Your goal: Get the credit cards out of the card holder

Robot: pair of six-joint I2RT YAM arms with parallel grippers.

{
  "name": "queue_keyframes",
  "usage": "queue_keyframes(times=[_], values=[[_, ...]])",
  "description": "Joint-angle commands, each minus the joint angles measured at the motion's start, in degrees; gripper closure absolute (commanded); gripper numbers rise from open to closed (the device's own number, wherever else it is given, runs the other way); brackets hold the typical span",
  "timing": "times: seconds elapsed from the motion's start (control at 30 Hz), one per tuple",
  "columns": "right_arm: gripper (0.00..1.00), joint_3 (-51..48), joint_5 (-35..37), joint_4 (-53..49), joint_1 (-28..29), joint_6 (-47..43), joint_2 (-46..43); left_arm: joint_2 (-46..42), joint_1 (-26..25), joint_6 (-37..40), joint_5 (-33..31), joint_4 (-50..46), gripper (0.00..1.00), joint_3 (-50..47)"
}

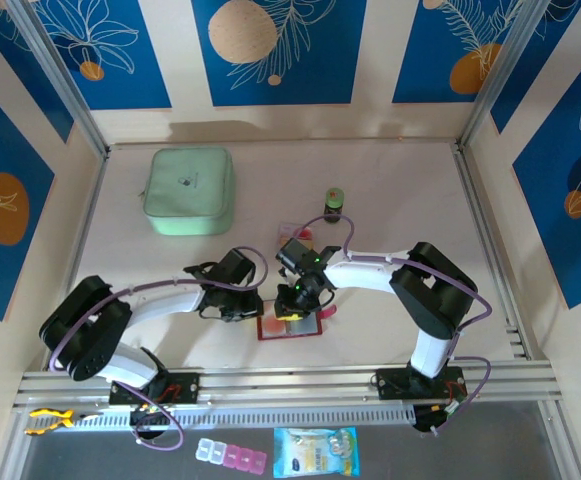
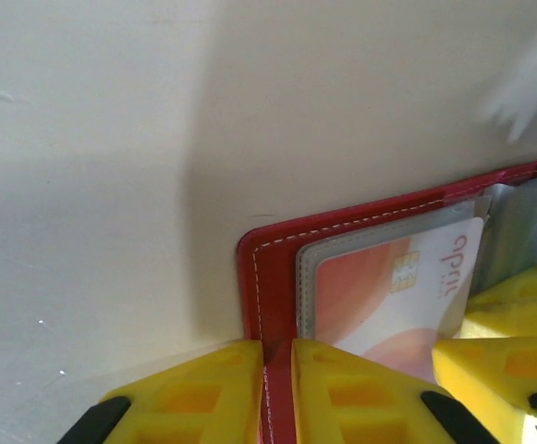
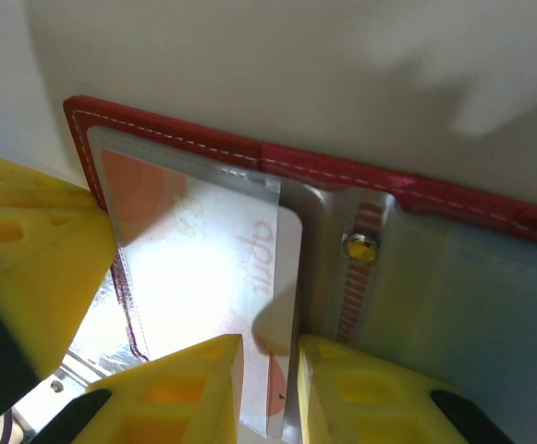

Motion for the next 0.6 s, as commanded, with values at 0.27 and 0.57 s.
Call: queue_keyframes(times=[0.27,0.57], values=[[0.76,0.0,0.0,-1.6,0.3,-0.1,-2.4,0.3,-0.6,1.2,-2.2,-3.0,0.8,0.7],[0.76,-0.5,0.0,-1.4,0.1,0.1,-4.1,1.3,-0.7,2.4,-3.5,-5.5,0.77,2.1]])
